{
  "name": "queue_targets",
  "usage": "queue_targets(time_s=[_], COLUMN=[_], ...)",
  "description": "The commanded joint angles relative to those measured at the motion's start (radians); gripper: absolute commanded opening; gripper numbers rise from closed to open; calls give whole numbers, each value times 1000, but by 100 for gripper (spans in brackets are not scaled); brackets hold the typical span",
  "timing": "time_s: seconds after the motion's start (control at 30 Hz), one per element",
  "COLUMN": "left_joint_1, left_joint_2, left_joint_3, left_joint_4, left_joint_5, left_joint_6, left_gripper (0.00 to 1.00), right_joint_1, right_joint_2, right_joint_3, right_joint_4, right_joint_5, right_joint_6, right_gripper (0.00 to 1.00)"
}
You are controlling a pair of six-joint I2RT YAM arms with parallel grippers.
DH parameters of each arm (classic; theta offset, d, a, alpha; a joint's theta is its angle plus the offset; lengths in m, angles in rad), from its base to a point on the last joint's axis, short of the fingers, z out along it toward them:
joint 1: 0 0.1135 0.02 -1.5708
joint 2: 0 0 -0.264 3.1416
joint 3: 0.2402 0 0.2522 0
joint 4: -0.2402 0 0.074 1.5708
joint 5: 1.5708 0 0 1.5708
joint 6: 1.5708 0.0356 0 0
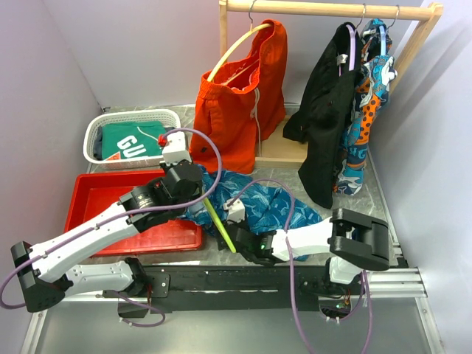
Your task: Place the shorts on the hanger
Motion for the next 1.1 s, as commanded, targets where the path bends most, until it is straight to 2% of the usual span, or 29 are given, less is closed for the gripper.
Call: queue_targets(time_s=[0.0,0.03,0.2,0.23,0.3,0.33,0.6,0.73,0.93,1.07], left_joint_1=[6,8,9,9,11,11,12,12,11,-5], left_joint_2=[-23,-22,-17,-16,-16,-14,-20,-28,-34,-5], left_joint_3=[34,34,34,29,21,20,0,-2,-23,-16], left_joint_4=[37,37,33,34,30,30,50,40,36,-15], left_joint_5=[8,7,2,-1,-13,-16,-70,-151,-280,-374], left_joint_6=[-27,-27,-35,-36,-45,-50,-113,-162,-252,-364], left_gripper=[1,1,1,1,1,1,1,1,1,1], right_joint_1=[4,4,3,1,-2,-9,-52,-89,-160,-226], right_joint_2=[13,13,-21,-59,-114,-180,-541,-697,-824,-869], right_joint_3=[34,34,23,17,-11,-22,-85,-75,4,70], right_joint_4=[-69,-78,-127,-144,-153,-164,-230,-308,-447,-530], right_joint_5=[92,95,135,143,154,149,60,-67,-259,-391], right_joint_6=[20,21,38,53,66,67,11,-23,-33,-25], right_gripper=[64,63,42,27,12,1,0,0,0,0])
